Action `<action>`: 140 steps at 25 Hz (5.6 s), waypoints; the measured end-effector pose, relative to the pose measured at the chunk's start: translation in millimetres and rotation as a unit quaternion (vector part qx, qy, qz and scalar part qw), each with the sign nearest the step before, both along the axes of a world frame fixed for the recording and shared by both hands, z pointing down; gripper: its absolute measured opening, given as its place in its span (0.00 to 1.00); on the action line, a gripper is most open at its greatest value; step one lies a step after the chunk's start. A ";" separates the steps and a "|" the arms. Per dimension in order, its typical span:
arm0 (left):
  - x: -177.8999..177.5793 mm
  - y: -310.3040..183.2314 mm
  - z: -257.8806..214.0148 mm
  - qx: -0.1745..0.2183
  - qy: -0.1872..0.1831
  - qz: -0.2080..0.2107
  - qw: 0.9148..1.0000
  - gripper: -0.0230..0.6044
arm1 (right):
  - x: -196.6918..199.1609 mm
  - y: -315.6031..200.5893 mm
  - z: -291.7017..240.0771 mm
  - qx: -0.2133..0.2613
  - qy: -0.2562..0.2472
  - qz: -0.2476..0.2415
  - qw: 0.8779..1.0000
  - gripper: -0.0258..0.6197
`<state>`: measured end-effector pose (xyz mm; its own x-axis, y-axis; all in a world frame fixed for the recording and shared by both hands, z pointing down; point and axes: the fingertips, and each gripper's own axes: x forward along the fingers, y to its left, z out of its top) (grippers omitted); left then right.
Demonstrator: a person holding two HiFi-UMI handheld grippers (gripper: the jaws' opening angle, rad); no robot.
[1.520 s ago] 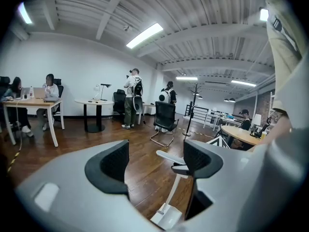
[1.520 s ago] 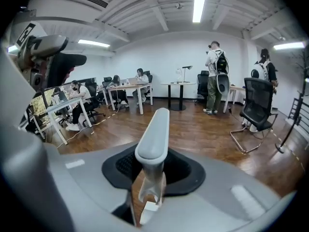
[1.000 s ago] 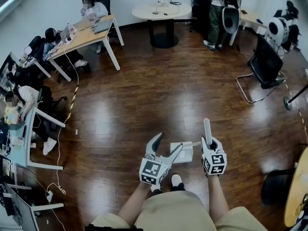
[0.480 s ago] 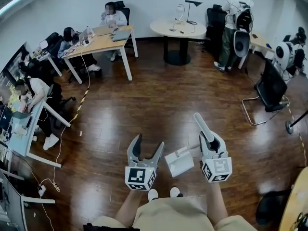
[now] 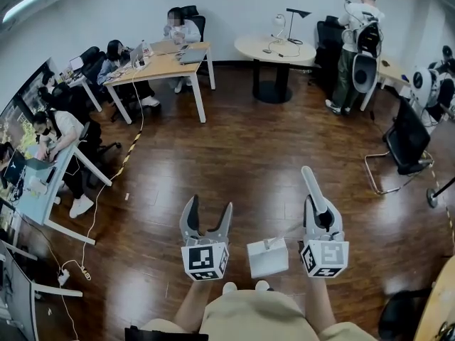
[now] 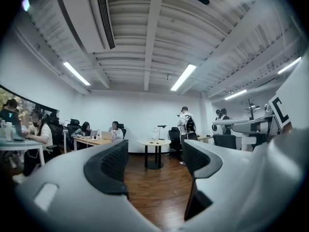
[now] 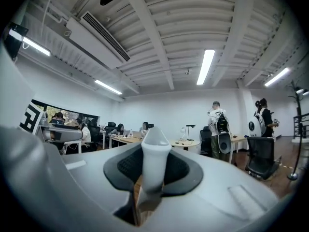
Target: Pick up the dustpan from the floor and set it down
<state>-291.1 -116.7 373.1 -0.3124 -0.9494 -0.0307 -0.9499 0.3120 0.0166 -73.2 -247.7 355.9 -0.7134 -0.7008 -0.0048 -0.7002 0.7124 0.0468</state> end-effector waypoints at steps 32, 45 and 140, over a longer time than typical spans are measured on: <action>20.4 -25.3 -12.9 -0.011 -0.024 0.030 0.999 0.56 | 42.3 -16.7 14.3 -0.025 0.013 0.058 0.998 0.16; 71.6 -52.3 11.1 -0.033 -0.032 0.108 0.993 0.56 | 95.2 -22.4 67.8 -0.078 0.033 0.098 0.992 0.16; 306.7 -173.0 226.3 -0.221 -0.023 0.386 0.895 0.56 | 286.2 -154.1 405.0 -0.333 0.062 0.191 0.921 0.34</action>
